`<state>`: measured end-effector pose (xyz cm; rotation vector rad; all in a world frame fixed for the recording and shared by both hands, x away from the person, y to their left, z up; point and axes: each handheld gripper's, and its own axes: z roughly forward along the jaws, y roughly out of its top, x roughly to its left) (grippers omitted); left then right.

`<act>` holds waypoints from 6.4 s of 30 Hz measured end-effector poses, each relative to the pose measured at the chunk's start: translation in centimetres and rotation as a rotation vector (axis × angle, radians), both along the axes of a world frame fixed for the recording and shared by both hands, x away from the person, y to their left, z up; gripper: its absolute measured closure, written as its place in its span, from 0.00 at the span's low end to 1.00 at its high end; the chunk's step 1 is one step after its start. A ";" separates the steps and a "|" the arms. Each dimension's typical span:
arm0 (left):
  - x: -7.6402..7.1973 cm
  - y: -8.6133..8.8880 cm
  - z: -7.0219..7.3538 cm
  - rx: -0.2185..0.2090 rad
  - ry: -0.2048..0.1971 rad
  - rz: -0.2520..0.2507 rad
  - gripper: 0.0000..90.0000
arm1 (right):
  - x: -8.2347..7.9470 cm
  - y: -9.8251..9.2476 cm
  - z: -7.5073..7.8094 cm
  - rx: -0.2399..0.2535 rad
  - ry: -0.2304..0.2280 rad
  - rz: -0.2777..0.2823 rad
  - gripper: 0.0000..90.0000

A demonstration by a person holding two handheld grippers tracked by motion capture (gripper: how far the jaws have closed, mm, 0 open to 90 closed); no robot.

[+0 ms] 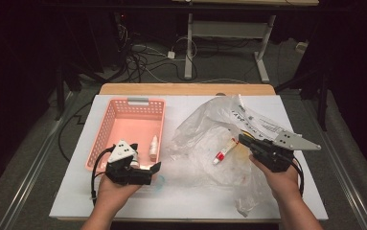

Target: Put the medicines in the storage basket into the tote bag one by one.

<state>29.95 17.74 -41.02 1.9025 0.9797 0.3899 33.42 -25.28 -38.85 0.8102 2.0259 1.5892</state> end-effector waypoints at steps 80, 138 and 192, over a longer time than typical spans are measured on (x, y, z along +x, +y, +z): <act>10.6 3.2 -2.7 0.270 0.789 0.107 0.33 | 0.1 -0.1 -0.4 -0.006 0.013 -0.011 1.00; 5.9 2.2 -0.5 0.201 0.367 0.027 0.60 | -0.1 0.1 -0.3 -0.008 0.007 -0.006 1.00; 2.0 -13.2 1.6 -0.030 0.068 -0.317 0.60 | -0.5 0.5 0.0 -0.011 -0.010 0.014 1.00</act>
